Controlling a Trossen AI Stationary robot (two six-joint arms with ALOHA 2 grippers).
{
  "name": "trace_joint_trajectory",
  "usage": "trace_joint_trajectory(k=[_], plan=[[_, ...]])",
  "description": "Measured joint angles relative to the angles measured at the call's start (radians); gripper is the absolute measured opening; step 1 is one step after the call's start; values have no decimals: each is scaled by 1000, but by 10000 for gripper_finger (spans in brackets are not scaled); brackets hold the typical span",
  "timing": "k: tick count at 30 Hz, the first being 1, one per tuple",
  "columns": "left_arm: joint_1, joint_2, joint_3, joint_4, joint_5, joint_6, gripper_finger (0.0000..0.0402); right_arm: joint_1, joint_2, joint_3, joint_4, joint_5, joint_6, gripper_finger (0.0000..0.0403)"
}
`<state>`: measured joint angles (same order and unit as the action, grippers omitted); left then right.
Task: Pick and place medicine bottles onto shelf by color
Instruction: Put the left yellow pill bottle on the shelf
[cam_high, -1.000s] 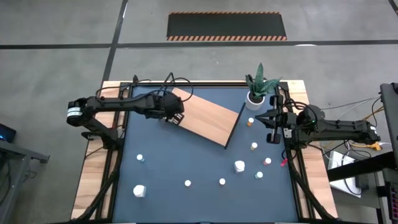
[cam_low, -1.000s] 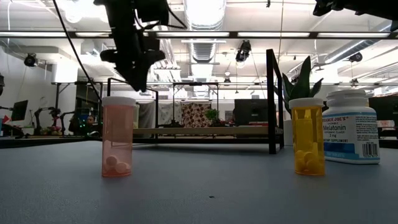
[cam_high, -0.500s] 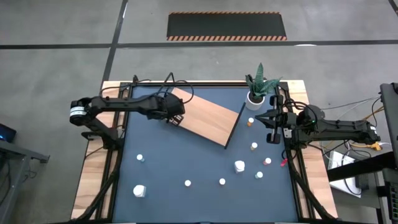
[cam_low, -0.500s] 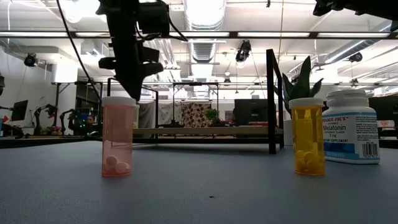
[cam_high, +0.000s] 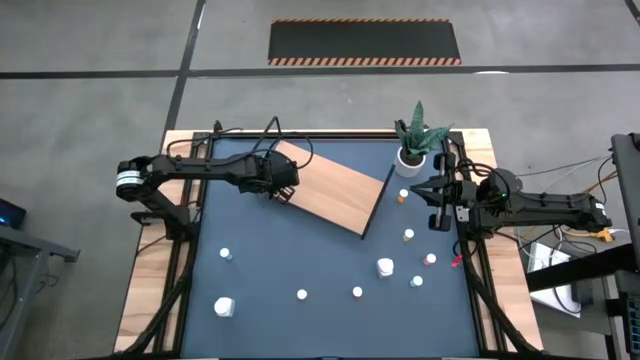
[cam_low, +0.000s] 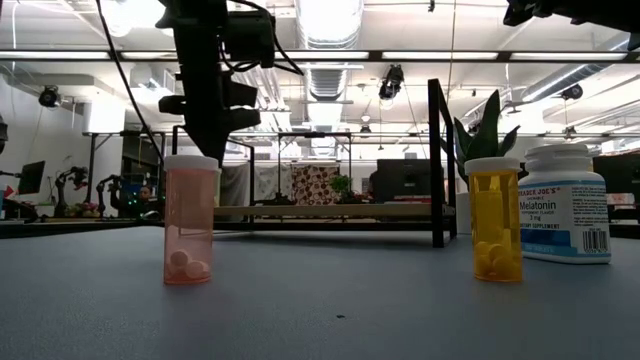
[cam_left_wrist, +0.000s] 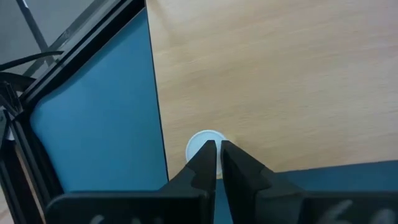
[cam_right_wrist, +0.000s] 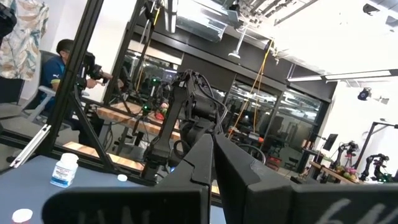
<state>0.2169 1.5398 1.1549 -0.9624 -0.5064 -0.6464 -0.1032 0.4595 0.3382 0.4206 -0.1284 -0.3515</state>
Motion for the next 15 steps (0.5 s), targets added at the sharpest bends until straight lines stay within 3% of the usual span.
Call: trace_joint_trajectory(k=[15], plan=[[0, -1, 0, -27, 2, -3, 10, 0, 0, 0, 0, 0, 0, 9]])
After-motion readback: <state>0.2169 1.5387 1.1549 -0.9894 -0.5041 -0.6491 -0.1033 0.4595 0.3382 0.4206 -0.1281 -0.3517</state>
